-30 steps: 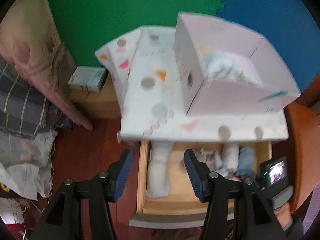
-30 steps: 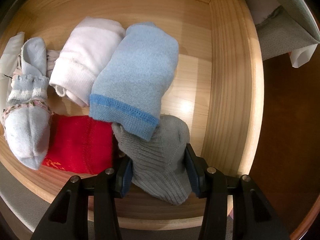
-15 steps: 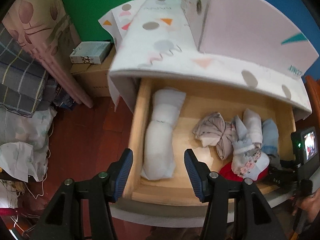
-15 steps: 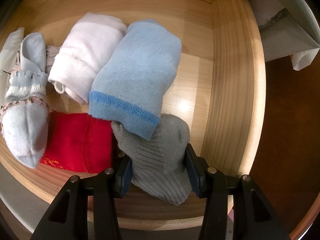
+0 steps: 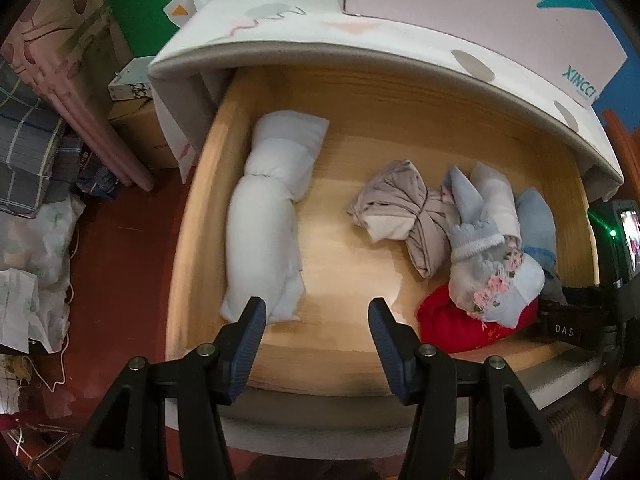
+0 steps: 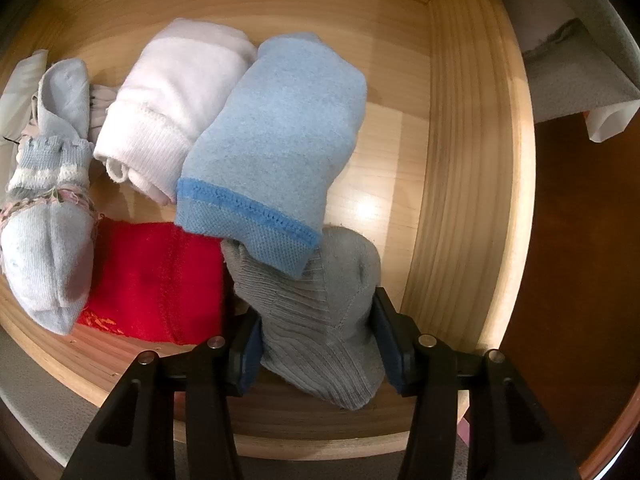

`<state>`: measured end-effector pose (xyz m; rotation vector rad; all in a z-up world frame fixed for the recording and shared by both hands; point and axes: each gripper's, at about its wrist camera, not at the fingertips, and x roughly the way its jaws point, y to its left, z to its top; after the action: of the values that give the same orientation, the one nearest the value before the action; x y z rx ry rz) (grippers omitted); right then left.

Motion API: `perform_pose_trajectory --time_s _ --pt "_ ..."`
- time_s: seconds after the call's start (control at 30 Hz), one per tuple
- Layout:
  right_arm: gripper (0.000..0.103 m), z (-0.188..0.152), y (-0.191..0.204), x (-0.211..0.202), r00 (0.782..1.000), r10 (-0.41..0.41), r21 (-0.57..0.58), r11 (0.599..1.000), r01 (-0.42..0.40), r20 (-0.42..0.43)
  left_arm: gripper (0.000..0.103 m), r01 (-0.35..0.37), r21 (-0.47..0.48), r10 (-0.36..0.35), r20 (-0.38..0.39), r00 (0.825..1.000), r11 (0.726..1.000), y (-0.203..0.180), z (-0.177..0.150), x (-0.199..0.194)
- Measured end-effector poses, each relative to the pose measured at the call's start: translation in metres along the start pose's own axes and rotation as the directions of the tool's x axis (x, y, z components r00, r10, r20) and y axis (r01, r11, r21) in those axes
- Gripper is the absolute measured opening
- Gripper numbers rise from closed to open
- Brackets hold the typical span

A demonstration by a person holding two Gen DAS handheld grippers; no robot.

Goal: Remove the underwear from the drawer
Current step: 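Lift the grey ribbed underwear out of the drawer with the right gripper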

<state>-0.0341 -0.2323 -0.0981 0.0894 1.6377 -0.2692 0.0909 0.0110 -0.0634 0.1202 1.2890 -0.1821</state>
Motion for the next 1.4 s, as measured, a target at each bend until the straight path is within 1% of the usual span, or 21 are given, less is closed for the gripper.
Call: perform_pose_trajectory --time_s 0.07,0.2,0.43,0.57,0.67,0.8,0.93,1.0,1.07,1.13,1.27,1.4 --pt "0.048 0.000 0.002 0.001 1.000 -0.002 -0.001 1.000 0.002 0.000 0.055 0.008 0.004 -0.008 0.004 1.000 1.000 -0.002 -0.001 0.001" --pt "0.049 0.002 0.003 0.003 1.000 -0.007 -0.003 1.000 0.007 -0.005 0.055 -0.008 0.021 0.007 0.034 0.999 1.000 -0.007 -0.003 -0.001" --pt "0.048 -0.001 0.006 0.005 1.000 -0.014 -0.008 1.000 0.014 -0.002 0.055 -0.014 0.037 0.012 0.053 0.999 0.999 -0.012 -0.007 -0.003" --pt "0.046 -0.002 0.008 0.005 1.000 -0.016 -0.006 1.000 0.016 0.001 0.055 -0.023 0.057 0.021 0.032 0.999 0.998 -0.015 -0.006 0.001" --pt "0.044 -0.003 0.011 0.004 1.000 -0.022 -0.007 1.000 0.022 0.006 0.055 -0.027 0.060 0.025 0.030 0.999 0.998 -0.015 -0.006 0.003" --pt "0.043 -0.005 0.011 -0.001 1.000 -0.008 0.002 1.000 0.008 0.020 0.055 -0.016 0.053 0.014 0.034 0.999 0.998 -0.014 -0.005 0.002" --pt "0.040 -0.010 0.010 -0.007 0.999 0.007 -0.001 1.000 -0.007 0.048 0.055 -0.009 0.037 0.009 0.014 1.000 0.999 -0.013 -0.005 0.006" --pt "0.038 -0.012 0.010 -0.010 0.998 0.019 0.001 1.000 -0.020 0.062 0.055 -0.010 0.034 0.010 0.025 1.000 0.999 -0.012 -0.005 0.004" --pt "0.037 -0.015 0.010 -0.014 0.996 0.036 0.009 0.999 -0.037 0.081 0.055 0.004 0.032 -0.005 0.046 0.999 0.999 -0.011 -0.006 0.000" --pt "0.036 -0.017 0.008 -0.018 0.993 0.053 0.019 0.998 -0.055 0.104 0.055 0.020 0.029 -0.021 0.050 0.999 0.999 -0.010 -0.006 0.000" --pt "0.036 -0.024 0.003 -0.026 0.988 0.074 0.045 0.996 -0.081 0.139 0.055 0.018 0.016 -0.019 0.052 0.998 1.000 -0.007 -0.005 -0.001" --pt "0.035 -0.031 -0.001 -0.034 0.982 0.108 0.065 0.991 -0.119 0.152 0.055 0.017 0.012 -0.018 0.060 0.998 1.000 -0.007 -0.005 -0.002"
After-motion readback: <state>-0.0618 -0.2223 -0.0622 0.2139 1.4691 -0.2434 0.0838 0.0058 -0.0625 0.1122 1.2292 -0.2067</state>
